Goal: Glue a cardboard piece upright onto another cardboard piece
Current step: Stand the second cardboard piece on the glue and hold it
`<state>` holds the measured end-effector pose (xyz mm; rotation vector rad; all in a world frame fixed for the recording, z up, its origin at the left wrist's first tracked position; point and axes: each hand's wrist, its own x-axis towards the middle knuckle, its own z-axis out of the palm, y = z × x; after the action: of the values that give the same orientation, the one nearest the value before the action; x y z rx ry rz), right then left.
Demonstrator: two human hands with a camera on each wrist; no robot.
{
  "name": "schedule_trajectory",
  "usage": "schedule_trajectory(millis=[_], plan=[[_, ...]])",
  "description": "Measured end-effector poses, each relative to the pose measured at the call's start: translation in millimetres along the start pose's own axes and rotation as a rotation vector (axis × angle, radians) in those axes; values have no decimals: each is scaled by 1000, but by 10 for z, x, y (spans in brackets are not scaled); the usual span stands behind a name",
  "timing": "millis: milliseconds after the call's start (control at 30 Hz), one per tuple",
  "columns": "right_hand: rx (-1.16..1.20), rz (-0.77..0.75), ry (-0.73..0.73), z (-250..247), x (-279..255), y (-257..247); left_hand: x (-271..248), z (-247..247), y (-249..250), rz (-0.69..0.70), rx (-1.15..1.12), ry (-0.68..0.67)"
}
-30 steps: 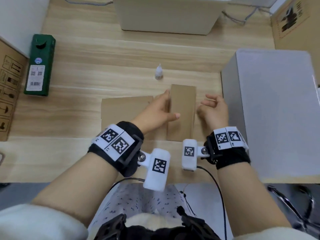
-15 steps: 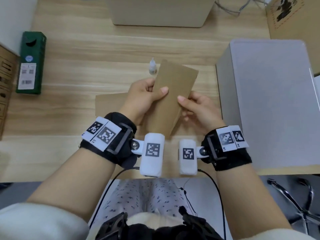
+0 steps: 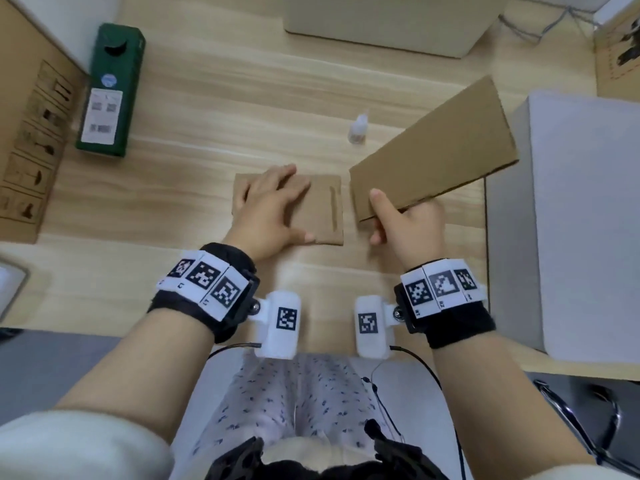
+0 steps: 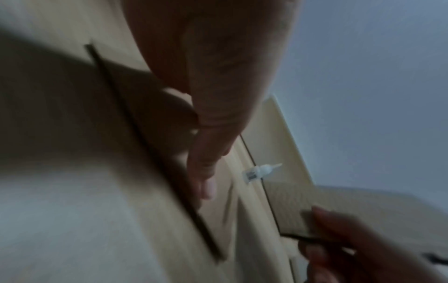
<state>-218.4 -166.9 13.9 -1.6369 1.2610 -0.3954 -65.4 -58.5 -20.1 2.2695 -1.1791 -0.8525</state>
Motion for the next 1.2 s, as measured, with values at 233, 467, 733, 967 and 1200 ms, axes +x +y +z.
schedule_trajectory(millis=[233,467,733,967,1200], plan=[[-92,-88,15,271,-25,123,-16,186,-63,17,53,80],[-166,-103,20,396,-32,218,-30,197,-97,20,41,77],[-157,-100,63,481,12,358,-34,194,-89,14,42,66],[-142,-101,118,499,-20,321,-36,184,-80,15,44,62],[-181,-136,139,521,-77,229,-33,179,-65,3,55,47]])
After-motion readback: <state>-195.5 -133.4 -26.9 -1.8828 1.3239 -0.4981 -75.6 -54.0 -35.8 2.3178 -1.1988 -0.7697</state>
